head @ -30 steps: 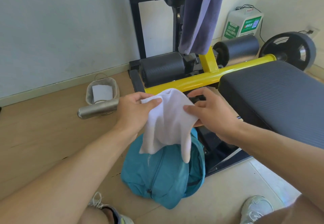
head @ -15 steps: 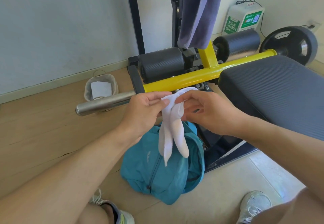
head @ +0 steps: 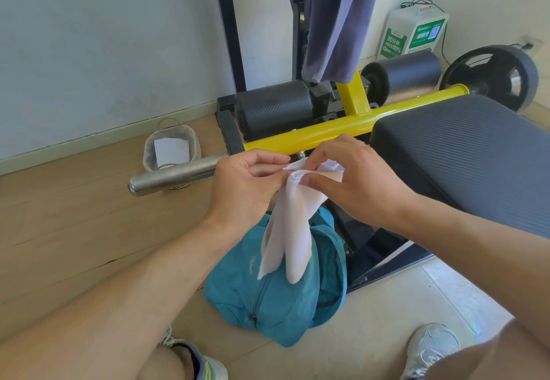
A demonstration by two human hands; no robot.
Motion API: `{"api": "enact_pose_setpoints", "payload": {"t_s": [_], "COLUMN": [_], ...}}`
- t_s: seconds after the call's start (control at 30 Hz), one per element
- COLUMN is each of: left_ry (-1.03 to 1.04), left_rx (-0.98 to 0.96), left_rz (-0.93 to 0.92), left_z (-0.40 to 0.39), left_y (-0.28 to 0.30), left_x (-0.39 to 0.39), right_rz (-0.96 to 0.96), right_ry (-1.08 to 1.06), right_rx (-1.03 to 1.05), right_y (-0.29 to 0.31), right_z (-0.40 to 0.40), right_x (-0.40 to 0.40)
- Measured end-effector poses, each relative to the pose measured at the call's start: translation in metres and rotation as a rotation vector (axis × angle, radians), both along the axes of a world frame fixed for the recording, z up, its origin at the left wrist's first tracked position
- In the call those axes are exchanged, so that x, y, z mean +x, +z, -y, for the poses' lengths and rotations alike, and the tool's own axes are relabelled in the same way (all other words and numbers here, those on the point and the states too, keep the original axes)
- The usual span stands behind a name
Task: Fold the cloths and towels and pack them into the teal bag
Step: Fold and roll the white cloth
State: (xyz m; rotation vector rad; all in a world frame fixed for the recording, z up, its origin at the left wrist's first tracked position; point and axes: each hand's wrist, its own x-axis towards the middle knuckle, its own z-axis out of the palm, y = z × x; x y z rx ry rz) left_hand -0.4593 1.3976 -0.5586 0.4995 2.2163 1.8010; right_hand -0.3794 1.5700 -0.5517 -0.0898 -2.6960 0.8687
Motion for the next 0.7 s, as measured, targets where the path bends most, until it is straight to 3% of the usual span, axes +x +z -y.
{"api": "enact_pose_setpoints", "payload": {"t_s": [0.23,0.5,0.7], "left_ry": [-0.060,-0.119,-0.032], "left_rx": [0.037,0.061,0.044], "left_rz": [0.082,0.018,-0.038], "left_z": [0.002,0.001,0.005], "left_y": [0.000,0.001,-0.001], "left_x": [0.000,0.000,-0.015], "right_rz": [-0.034,-0.064,0.230], "right_ry": [-0.014,-0.046,-0.025], "right_rx": [0.011,0.055,0.555], "right_y": [0.002,0.001,0.007], "right_z": [-0.001,-0.006,-0.022], "right_x": [0.001,0.001,0.005]}}
